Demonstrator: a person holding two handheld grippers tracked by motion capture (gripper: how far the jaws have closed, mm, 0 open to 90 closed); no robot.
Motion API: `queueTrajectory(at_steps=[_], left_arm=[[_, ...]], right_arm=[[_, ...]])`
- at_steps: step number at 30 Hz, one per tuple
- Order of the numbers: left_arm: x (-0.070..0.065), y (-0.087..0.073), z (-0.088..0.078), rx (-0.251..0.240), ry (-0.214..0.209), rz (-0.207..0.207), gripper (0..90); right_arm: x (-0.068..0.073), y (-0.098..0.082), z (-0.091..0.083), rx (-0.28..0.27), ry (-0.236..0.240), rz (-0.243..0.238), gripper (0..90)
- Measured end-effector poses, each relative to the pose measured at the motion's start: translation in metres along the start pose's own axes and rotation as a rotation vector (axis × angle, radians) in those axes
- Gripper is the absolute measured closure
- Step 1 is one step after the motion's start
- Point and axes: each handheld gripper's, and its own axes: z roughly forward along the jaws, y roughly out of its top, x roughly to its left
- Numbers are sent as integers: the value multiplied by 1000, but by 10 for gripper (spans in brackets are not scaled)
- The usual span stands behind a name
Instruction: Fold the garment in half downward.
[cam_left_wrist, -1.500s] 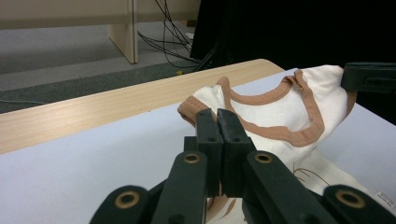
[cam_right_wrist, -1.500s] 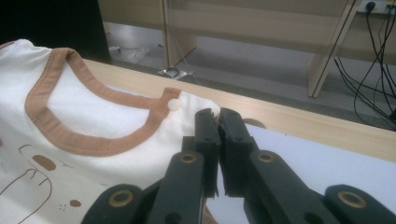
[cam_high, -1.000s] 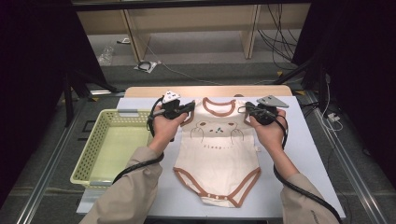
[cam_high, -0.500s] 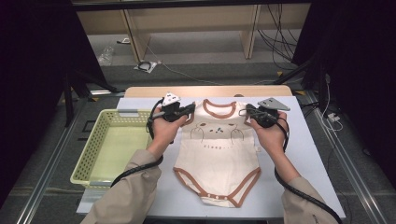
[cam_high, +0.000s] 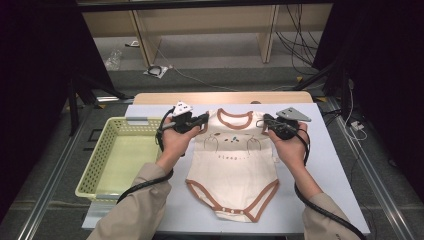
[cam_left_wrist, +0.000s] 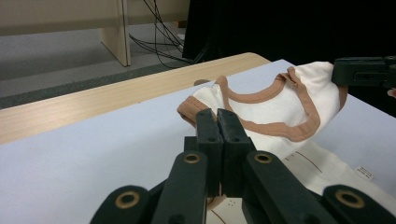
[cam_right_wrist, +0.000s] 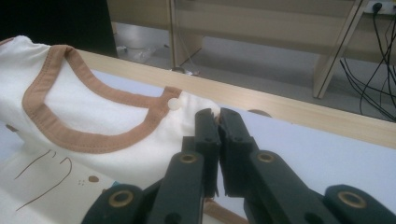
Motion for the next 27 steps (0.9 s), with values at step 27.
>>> queueTrajectory(at_steps=[27], left_arm=[[-4, -8, -10, 15, -17, 30, 883]], right_arm=[[4, -12, -14, 6, 21, -8, 874]])
